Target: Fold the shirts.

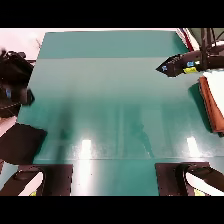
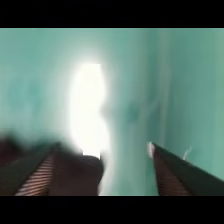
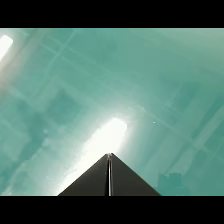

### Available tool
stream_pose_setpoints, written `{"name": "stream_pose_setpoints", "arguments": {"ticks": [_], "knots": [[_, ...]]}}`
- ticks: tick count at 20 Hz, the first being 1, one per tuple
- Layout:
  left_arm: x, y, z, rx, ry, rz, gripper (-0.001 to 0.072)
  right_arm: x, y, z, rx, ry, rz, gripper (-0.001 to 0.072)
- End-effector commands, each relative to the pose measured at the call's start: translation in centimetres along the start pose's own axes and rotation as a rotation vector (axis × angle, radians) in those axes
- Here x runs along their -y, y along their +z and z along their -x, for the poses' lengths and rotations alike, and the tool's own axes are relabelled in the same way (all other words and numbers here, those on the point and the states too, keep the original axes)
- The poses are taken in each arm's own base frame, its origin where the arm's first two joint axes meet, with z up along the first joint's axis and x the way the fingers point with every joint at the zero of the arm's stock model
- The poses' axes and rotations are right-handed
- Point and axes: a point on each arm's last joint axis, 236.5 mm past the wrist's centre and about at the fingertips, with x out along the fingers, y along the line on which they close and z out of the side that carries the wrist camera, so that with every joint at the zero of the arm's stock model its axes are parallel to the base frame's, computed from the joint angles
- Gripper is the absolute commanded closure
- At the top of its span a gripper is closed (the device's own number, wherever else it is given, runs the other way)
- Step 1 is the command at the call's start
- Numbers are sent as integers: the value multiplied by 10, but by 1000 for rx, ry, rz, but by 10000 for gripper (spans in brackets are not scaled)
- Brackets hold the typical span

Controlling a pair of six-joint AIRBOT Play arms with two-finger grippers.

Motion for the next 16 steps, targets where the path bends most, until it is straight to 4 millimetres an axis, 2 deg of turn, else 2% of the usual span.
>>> {"name": "stream_pose_setpoints", "arguments": {"ticks": [1,4,6,7,8,9,10,11,13,14,16], "knots": [[-34,-98,-57,-248,88,101,23,0,0,0,-1,0,0,692],[-44,-144,-97,-318,122,164,23,0,0,0,0,0,0,692],[-46,-161,-107,-340,134,222,28,0,0,0,0,0,0,692],[-47,-162,-107,-345,138,237,149,0,0,0,1,-1,0,692],[-47,-161,-105,-346,138,239,346,0,1,0,4,-2,0,692],[-47,-156,-102,-337,138,242,491,1,2,0,8,-3,0,691],[-48,-146,-96,-318,136,247,639,1,3,0,13,-5,0,692],[-48,-127,-87,-274,123,258,682,2,6,1,25,-7,0,692],[-38,-65,-50,-99,60,278,684,0,18,9,83,-20,9,692],[-27,-26,-19,30,14,263,684,-1,26,17,123,-28,17,692],[3,38,51,249,-73,178,686,-7,45,37,190,-41,42,693]]}}
